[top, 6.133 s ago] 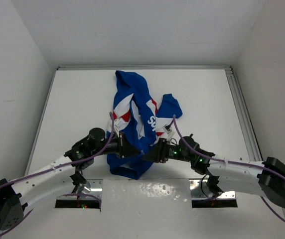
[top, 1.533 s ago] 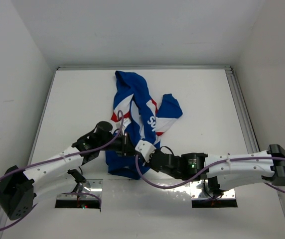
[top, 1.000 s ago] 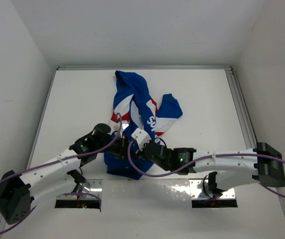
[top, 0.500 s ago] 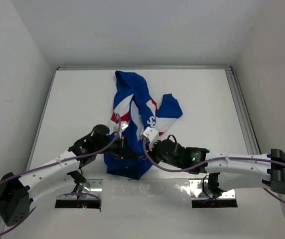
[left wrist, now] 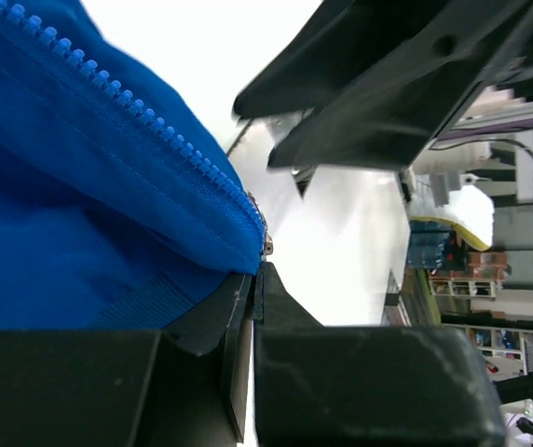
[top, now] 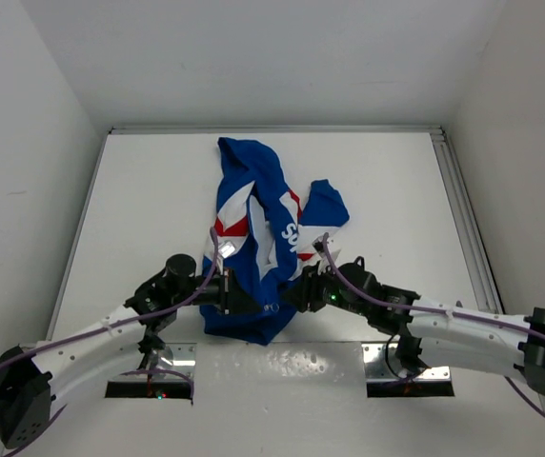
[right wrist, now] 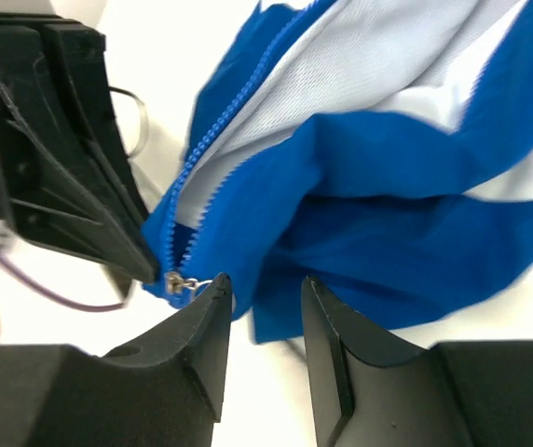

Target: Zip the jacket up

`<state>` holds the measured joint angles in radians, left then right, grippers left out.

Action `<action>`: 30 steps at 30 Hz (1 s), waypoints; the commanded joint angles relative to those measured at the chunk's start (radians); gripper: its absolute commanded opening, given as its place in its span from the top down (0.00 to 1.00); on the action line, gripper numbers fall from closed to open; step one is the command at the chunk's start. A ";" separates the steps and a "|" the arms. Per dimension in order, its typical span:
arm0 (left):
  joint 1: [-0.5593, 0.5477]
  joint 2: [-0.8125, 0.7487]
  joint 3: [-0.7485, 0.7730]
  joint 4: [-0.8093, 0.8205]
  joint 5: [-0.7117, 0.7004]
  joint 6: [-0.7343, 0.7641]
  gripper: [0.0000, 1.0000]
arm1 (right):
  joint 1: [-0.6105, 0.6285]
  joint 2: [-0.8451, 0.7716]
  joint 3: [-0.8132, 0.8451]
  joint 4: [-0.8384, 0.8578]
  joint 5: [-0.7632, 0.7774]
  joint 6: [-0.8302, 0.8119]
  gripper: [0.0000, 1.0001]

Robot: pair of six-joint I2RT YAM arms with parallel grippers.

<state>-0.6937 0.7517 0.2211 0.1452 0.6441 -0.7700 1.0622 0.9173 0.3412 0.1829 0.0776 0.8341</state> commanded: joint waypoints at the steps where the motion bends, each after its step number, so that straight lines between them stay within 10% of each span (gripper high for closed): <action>1: 0.010 -0.015 -0.014 0.151 0.051 -0.045 1.00 | -0.002 0.006 -0.025 0.141 -0.076 0.167 0.65; 30: 0.010 -0.029 0.014 0.091 0.031 -0.008 1.00 | -0.002 0.048 -0.117 0.354 -0.205 0.330 0.60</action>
<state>-0.6937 0.7437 0.2111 0.1982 0.6655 -0.7906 1.0622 0.9588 0.2283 0.4503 -0.1051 1.1454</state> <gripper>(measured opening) 0.007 0.397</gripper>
